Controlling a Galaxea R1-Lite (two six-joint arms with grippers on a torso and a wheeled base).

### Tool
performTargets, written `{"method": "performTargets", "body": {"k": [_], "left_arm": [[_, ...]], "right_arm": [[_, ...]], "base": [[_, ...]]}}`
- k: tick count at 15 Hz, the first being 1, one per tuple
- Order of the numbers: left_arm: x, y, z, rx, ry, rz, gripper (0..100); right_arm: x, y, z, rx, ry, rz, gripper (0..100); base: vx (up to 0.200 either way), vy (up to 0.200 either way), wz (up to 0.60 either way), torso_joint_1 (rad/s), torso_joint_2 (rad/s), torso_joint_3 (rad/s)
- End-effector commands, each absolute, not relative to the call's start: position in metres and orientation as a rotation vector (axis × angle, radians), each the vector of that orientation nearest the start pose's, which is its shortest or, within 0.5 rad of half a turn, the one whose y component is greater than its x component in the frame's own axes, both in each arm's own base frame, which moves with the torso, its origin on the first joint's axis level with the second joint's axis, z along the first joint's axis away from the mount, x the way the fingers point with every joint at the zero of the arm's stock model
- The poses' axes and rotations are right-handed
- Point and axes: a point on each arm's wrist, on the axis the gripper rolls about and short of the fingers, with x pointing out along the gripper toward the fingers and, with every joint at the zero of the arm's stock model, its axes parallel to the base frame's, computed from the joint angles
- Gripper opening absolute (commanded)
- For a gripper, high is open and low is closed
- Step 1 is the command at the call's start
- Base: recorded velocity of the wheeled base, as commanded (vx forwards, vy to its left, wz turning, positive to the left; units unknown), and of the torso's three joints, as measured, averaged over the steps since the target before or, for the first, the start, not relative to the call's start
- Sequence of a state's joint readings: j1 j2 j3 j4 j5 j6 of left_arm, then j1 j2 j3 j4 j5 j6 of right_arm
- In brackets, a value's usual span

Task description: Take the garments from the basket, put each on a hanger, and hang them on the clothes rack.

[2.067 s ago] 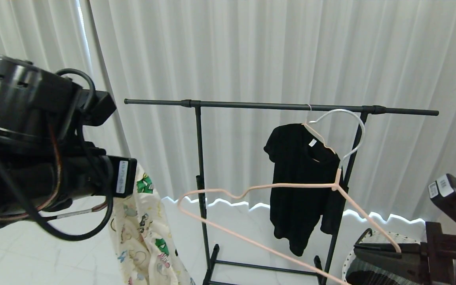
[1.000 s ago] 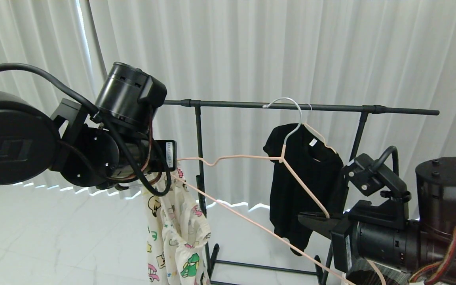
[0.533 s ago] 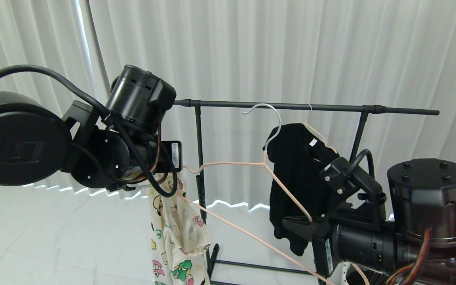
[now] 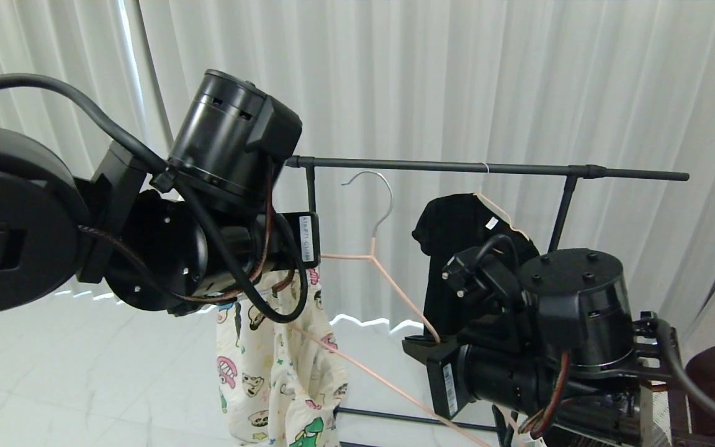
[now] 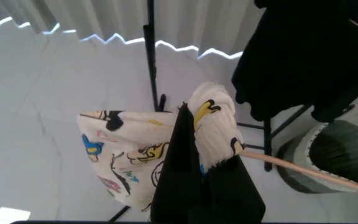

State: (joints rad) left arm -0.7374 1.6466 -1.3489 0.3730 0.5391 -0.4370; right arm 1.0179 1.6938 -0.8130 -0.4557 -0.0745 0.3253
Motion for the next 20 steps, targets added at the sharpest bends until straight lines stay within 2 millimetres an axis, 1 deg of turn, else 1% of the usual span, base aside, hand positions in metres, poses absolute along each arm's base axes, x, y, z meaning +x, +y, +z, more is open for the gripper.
{"method": "performTargets", "body": {"k": [1,2,6,8,10,13,14,20], "left_arm": [[0.215,-0.192,0.263,-0.029,0.554,-0.105,0],[0.212,-0.197,0.268,-0.045,0.556,-0.166,0],[0.197,-0.212,0.272,-0.025,0.558,-0.276,0],[0.195,-0.212,0.271,-0.004,0.558,-0.281,0],[0.191,-0.207,0.275,0.029,0.545,-0.296,0],[0.195,-0.202,0.273,0.063,0.544,-0.279,0],[0.197,-0.201,0.273,0.06,0.541,-0.27,100],[0.199,-0.198,0.273,0.063,0.532,-0.236,100]], "right_arm": [[0.158,0.267,0.161,0.057,0.539,0.867,0],[0.154,0.274,0.158,0.058,0.536,0.886,0],[0.153,0.279,0.156,0.053,0.524,0.865,0],[0.154,0.277,0.157,0.065,0.518,0.833,0],[0.156,0.276,0.157,0.074,0.508,0.782,0],[0.155,0.274,0.159,0.082,0.502,0.768,0],[0.156,0.273,0.16,0.084,0.497,0.757,0],[0.163,0.269,0.168,0.129,0.419,0.702,0]], "base": [[0.0,0.0,0.0,0.0,0.0,0.0],[0.0,0.0,0.0,0.0,0.0,0.0],[0.0,0.0,0.0,0.0,0.0,0.0],[0.0,0.0,0.0,0.0,0.0,0.0],[0.0,0.0,0.0,0.0,0.0,0.0],[0.0,0.0,0.0,0.0,0.0,0.0],[0.0,0.0,0.0,0.0,0.0,0.0],[0.0,0.0,0.0,0.0,0.0,0.0]]}}
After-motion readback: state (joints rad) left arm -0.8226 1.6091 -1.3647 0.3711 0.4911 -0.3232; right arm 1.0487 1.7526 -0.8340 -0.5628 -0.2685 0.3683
